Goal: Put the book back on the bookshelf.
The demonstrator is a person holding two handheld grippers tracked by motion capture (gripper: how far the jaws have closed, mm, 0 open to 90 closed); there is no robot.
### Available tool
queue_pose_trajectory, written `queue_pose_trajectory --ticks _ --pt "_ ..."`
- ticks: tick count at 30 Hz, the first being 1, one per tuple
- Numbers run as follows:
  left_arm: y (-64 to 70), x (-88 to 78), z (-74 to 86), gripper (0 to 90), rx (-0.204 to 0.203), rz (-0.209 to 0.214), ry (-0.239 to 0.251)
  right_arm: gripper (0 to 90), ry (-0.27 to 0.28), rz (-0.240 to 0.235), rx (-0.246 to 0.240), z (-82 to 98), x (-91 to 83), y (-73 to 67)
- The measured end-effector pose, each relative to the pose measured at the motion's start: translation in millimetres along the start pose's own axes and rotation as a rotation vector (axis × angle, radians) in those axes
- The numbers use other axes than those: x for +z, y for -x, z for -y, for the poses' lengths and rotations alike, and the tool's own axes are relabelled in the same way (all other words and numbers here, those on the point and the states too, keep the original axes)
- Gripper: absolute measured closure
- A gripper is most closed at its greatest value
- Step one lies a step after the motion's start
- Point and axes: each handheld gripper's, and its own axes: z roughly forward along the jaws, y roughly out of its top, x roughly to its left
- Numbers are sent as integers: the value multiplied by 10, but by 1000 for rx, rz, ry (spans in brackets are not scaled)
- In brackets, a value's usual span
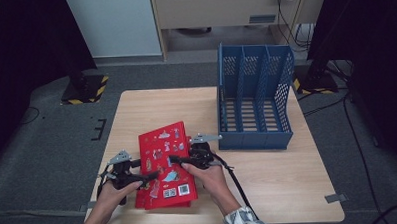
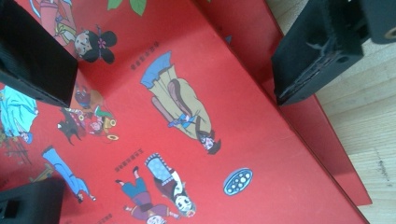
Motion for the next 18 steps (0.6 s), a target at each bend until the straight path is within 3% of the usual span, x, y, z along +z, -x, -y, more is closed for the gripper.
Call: queue_pose_trajectory --ticks 7,9,12,16,18 --pt "-38 12 9 0 -17 60 -5 578 9 -21 -13 -10 -14 -13" --pt "-25 32 4 0 -6 87 -10 578 6 -28 -19 -15 -12 -15" --pt "-10 31 -33 0 -16 79 -44 565 -13 -37 -14 -25 -5 -6" --pt "11 19 -58 26 -2 60 -48 462 -61 -13 -62 -41 20 -23" --pt "8 -29 -85 69 12 47 -9 360 -99 16 -95 -53 42 -28"
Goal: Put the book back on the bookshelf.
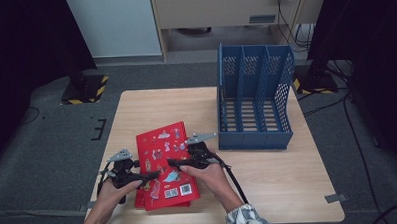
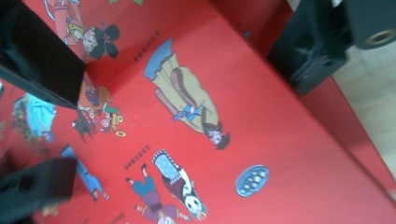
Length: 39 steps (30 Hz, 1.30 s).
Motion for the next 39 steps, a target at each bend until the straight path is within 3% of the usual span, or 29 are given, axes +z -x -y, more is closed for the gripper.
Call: queue_pose_trajectory --ticks 9,26,39 --pt "69 -31 -53 162 57 -44 19 249 -56 45 -27 1 19 14" --pt "136 -122 -154 260 91 -76 72 246 -49 57 -36 -53 -46 -12" --pt "188 -160 -385 312 134 -113 86 324 -17 89 -63 -206 -185 -19"
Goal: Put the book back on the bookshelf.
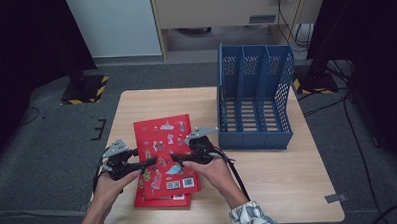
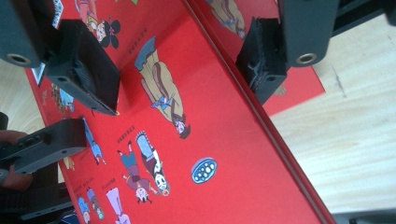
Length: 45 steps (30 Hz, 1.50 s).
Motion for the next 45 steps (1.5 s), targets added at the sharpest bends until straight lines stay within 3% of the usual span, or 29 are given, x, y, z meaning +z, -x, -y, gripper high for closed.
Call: queue_pose_trajectory --ticks 11,23,37,45 --pt "-31 2 -168 361 25 -18 -6 357 37 32 -32 -91 -54 32" --pt "-53 -63 -273 417 44 -44 35 380 61 76 -88 -193 -82 -5" --pt "-57 -80 -410 435 85 -94 67 436 101 129 -138 -276 -114 -48" --pt "-77 -92 -470 420 105 -115 90 465 118 167 -192 -327 -106 -90"
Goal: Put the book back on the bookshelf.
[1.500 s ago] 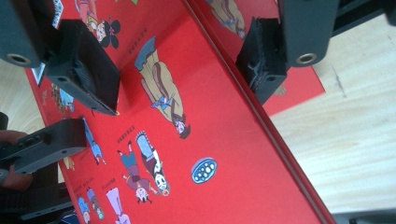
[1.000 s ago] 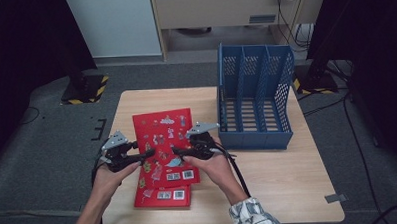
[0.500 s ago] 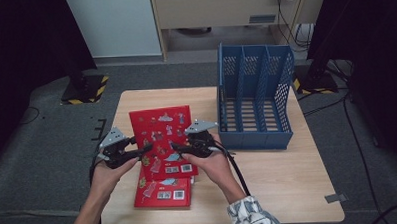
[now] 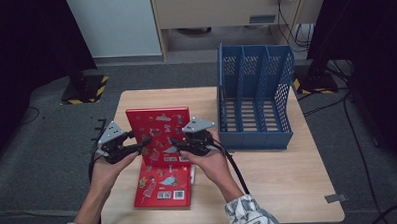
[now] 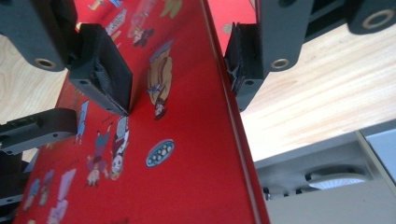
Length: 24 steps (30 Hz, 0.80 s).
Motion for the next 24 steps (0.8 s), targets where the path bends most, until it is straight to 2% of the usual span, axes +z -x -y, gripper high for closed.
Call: queue_pose_trajectory --ticks 5,12,18,21,24 --pt "9 -29 27 404 -2 13 14 500 13 -9 -4 9 -36 -40" --pt "57 -45 68 324 -3 19 30 570 40 -40 -2 54 -132 -135" --pt "62 -40 92 269 -8 30 31 572 55 -71 -10 74 -185 -206" --pt "67 -27 120 223 -15 37 32 579 80 -98 -3 65 -215 -240" --pt "69 -37 144 214 -17 42 39 574 97 -114 -8 43 -231 -284"
